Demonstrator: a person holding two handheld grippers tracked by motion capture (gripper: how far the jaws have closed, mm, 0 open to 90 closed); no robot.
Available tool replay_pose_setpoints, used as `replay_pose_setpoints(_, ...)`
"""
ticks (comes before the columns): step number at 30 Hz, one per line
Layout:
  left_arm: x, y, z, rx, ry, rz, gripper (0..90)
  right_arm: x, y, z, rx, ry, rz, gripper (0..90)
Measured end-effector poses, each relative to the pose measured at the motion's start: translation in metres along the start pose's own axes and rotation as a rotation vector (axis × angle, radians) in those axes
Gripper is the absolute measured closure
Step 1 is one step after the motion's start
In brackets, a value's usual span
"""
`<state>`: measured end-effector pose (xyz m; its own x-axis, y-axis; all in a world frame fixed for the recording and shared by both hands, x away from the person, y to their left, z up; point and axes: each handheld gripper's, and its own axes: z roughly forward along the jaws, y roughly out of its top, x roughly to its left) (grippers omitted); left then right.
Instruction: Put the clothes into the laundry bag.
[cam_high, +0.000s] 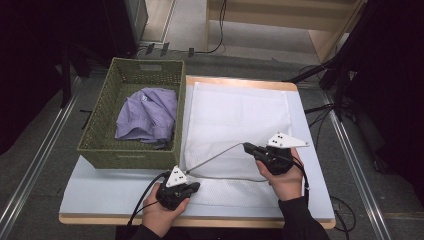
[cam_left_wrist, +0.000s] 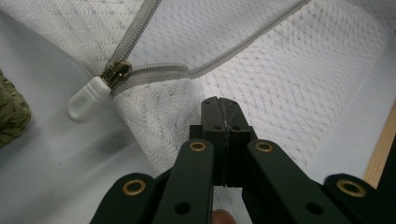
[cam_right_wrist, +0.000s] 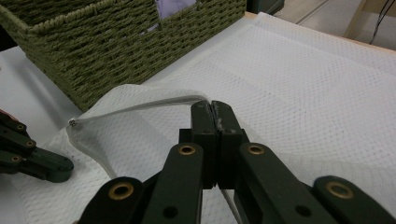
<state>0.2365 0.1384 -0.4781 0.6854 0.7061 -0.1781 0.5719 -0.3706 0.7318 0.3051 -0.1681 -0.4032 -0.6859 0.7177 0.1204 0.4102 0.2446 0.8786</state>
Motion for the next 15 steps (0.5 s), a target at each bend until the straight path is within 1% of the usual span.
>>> replay_pose_setpoints(2,0.0,0.0,-0.001,-0.004,-0.002,-0.002,90.0,0.0,-0.001,0.0,0.003,-0.002,0.0,90.0)
replay_pose_setpoints(3,0.001,-0.001,-0.001,-0.013,-0.007,-0.003,90.0,0.0,-0.001,0.001,0.002,-0.001,-0.001,90.0)
replay_pose_setpoints(6,0.0,-0.001,-0.005,-0.053,-0.03,-0.004,78.3,0.0,-0.003,0.002,0.009,-0.001,0.002,90.0)
replay_pose_setpoints(7,-0.001,-0.001,-0.007,-0.076,-0.035,-0.001,74.4,0.0,-0.004,0.002,0.011,0.0,0.0,90.0)
replay_pose_setpoints(9,-0.003,0.0,-0.012,-0.121,-0.043,0.027,65.6,-0.001,-0.005,0.003,0.014,0.0,0.001,90.0)
replay_pose_setpoints(11,-0.005,0.002,-0.016,-0.151,-0.056,0.03,56.4,-0.001,-0.006,0.004,0.019,-0.002,0.003,90.0)
replay_pose_setpoints(13,-0.007,0.003,-0.018,-0.167,-0.062,0.039,50.6,-0.001,-0.007,0.004,0.022,-0.001,0.0,90.0)
replay_pose_setpoints(15,-0.011,0.005,-0.02,-0.174,-0.056,0.055,43.9,-0.001,-0.008,0.005,0.026,-0.005,-0.003,90.0)
